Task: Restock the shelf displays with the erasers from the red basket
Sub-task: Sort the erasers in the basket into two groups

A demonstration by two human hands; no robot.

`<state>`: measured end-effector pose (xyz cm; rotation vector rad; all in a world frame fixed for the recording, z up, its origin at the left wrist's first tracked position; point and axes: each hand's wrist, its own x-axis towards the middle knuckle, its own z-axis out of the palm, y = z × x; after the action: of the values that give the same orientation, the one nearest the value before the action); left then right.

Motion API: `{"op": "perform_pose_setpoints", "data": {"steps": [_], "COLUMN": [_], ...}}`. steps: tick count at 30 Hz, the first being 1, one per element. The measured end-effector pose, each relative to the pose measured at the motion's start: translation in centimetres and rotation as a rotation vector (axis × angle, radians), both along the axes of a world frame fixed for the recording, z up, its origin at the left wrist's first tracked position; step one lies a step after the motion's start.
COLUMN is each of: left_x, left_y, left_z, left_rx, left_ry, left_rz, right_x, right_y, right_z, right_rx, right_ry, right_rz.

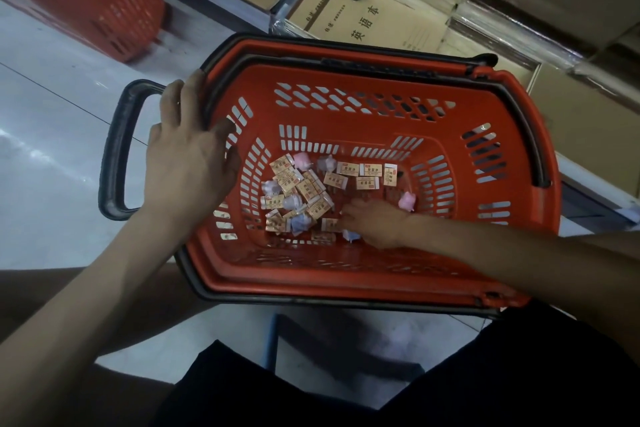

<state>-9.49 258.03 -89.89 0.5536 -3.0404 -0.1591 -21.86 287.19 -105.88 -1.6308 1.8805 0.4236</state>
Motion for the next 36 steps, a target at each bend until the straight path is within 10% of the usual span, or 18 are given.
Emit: {"op": "perform_pose_setpoints", "data": {"steps": [11,20,28,36], "left_x": [0.1,0.1,0.2,0.9], "left_y": [0.0,0.0,-0.2,-0.4], "left_z": [0.2,0.1,0.4,0.0], "left_rx": [0.012,0.000,0.030,0.021], "left_ry": [0.020,0.015,0.011,-0.018], "left_rz": [-0.017,-0.019,-0.031,0.030], "right_x": [-1.9,1.8,3.2,-1.3], "right_y": [0.5,-9.2,-12.4,-6.2], "right_z": [0.0,-1.6,-2.8,0.5], "right_rx": [0.390,-0.261,-0.148,0.039], "right_ry": [0.059,0.062,0.173,0.143], "right_rz": [0.036,0.102,0.266,-0.062]}}
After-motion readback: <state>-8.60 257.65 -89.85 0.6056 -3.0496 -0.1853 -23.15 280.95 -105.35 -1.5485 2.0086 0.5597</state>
